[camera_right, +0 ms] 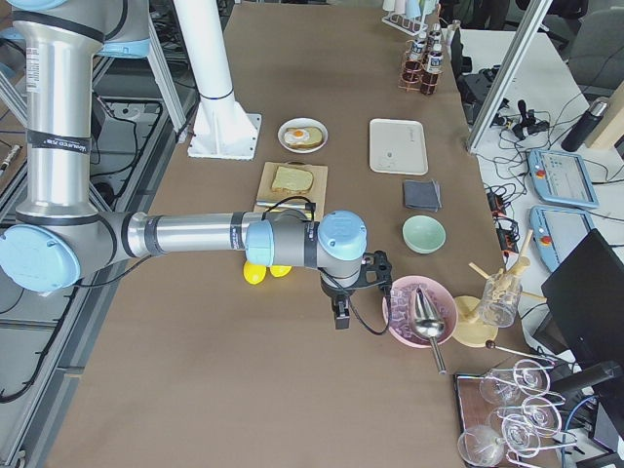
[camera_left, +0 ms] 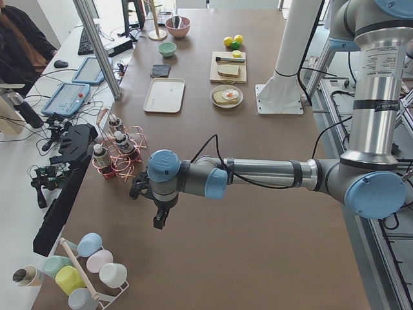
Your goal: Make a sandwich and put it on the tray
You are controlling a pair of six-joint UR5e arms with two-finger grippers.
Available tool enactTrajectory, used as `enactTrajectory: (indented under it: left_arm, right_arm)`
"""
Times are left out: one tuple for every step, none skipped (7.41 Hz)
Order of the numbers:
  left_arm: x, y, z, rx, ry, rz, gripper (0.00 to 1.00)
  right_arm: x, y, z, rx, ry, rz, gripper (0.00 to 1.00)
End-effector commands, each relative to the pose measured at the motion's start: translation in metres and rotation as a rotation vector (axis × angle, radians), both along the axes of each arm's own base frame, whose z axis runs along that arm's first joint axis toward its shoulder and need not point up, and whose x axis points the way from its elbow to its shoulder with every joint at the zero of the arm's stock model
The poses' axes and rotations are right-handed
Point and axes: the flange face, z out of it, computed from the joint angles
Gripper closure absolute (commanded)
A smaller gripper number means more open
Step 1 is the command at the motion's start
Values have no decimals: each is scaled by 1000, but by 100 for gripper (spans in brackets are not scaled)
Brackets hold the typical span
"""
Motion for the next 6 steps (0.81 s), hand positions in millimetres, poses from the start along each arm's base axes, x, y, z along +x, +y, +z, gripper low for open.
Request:
enactTrajectory:
  left_arm:
    - [0, -4, -4, 6, 0, -1, 2]
    - [0, -4, -4, 6, 0, -1, 2]
    - [0, -5, -6, 9, 0, -1, 2]
    - [0, -5, -6, 9, 0, -1, 2]
    - [0, -4, -7, 10, 0, -1, 2]
    - [-1, -1, -4, 6, 0, -3, 2]
  right_arm:
    - [0, 0, 1, -2, 0, 0, 0]
    - [0, 0, 2, -4, 0, 0, 0]
    - [0, 0, 2, -5, 0, 0, 0]
    - [-2, 0, 3, -7, 0, -3, 0]
    - [-2, 0, 1, -2, 0, -3, 0]
    - [-2, 0, 2, -4, -1, -4, 0]
